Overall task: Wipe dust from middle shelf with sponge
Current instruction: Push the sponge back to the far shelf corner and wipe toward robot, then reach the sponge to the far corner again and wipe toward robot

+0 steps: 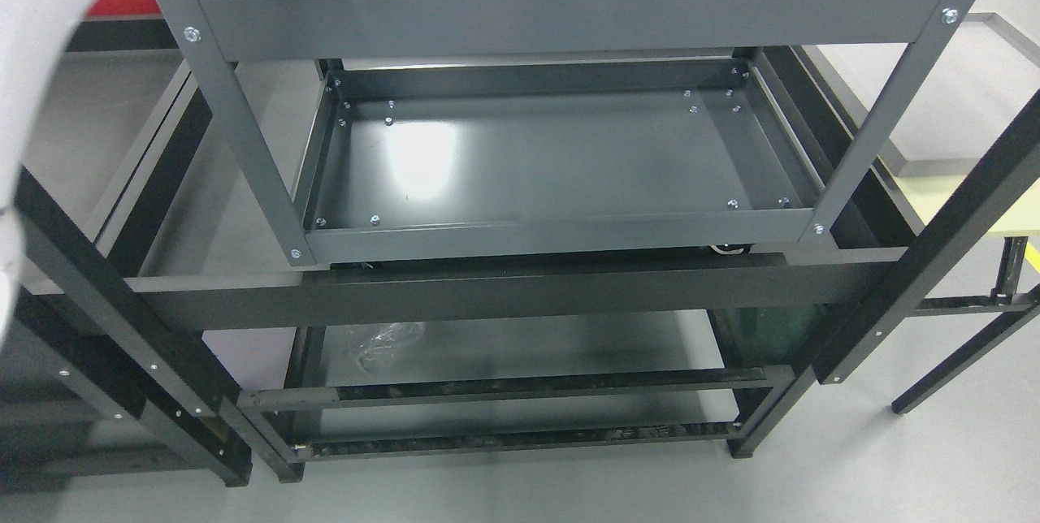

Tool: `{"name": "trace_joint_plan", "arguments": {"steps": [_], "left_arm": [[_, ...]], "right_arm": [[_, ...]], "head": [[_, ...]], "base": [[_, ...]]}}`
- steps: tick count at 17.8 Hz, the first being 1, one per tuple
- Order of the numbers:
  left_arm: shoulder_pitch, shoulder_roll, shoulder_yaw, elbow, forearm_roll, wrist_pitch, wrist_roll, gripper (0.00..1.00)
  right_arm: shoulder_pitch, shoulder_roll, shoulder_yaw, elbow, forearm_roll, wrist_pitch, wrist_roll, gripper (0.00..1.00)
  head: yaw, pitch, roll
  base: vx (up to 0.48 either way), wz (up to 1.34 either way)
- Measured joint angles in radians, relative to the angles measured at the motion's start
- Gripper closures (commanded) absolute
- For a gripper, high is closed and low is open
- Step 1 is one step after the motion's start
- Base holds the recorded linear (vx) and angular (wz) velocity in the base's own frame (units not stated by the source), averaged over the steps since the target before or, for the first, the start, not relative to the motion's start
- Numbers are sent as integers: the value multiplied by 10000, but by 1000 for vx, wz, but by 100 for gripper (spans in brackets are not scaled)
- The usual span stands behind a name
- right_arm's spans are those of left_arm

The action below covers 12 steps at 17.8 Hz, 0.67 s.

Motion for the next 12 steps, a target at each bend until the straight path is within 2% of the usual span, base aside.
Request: {"name": "trace_joint_plan", "arguments": {"steps": [2,6,12], "left_arm": [[-190,-598,-633,459,-285,126,572,100],[-235,-1485,-1921,1131,-615,353,949,100],[274,-2301,-3235,1736,-1150,413,998,100]], "right_arm": [[0,0,0,0,0,0,0,0],[0,0,0,0,0,0,-28,0],[0,0,0,0,0,0,-46,0]], "head": [[0,0,0],[0,0,0],[0,0,0]], "base": [[0,0],[0,0],[0,0]]}}
